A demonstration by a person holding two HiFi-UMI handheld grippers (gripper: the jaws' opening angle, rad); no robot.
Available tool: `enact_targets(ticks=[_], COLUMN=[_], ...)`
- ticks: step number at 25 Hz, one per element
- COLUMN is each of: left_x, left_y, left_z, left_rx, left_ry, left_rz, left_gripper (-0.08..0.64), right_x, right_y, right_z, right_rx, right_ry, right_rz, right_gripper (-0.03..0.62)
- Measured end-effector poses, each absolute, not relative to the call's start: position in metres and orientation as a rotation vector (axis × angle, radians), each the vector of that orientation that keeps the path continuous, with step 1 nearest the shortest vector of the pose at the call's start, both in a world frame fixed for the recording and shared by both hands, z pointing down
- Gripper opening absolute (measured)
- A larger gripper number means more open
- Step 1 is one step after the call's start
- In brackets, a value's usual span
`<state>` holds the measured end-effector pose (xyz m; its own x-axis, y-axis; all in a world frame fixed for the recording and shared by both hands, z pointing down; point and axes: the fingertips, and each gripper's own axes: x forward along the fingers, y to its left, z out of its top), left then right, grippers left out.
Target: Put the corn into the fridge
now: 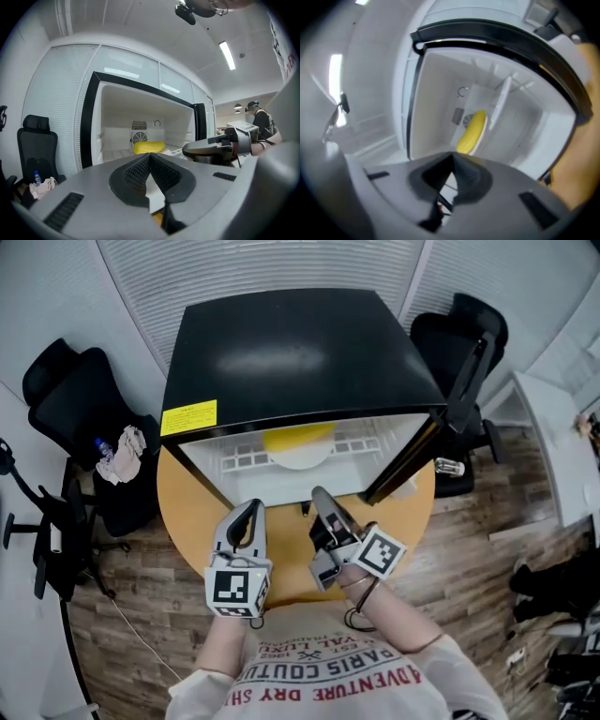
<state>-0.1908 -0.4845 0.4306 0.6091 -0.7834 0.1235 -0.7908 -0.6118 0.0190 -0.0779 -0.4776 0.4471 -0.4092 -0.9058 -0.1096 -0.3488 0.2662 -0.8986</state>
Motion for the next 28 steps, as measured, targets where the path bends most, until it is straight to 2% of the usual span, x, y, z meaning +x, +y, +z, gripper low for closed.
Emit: enact_targets(ticks=[7,13,21,28], left_x=[-0.185,-0.179,-0.173,-0.164], left_y=[-0.458,-0.441,-0.427,-0.419], left_z=[0.427,0.423,0.415,0.414], left_rx=[2.734,2.741,2.771,2.811], left_ry=[-1.392,-1.404,-1.407,-1.364], left_rz=[0.165,0.175,0.167,0.146], left_gripper=[0.029,0.029,0.029,0.029], right_x=[-0.063,-0.055,-0.067,-0.069], right_y=[-0.446,-0.426,-0.408,-0.406], right_z=[0.439,0.429,0.404,0.406], right_rx=[-1.374,-1.638,-1.712,-1.681], right_ry=[2.193,2.513,2.711,2.701], right_rz=[-0.939,-0.464,0.165,0.102], right_gripper=[0.028,0.029,0.028,0.028])
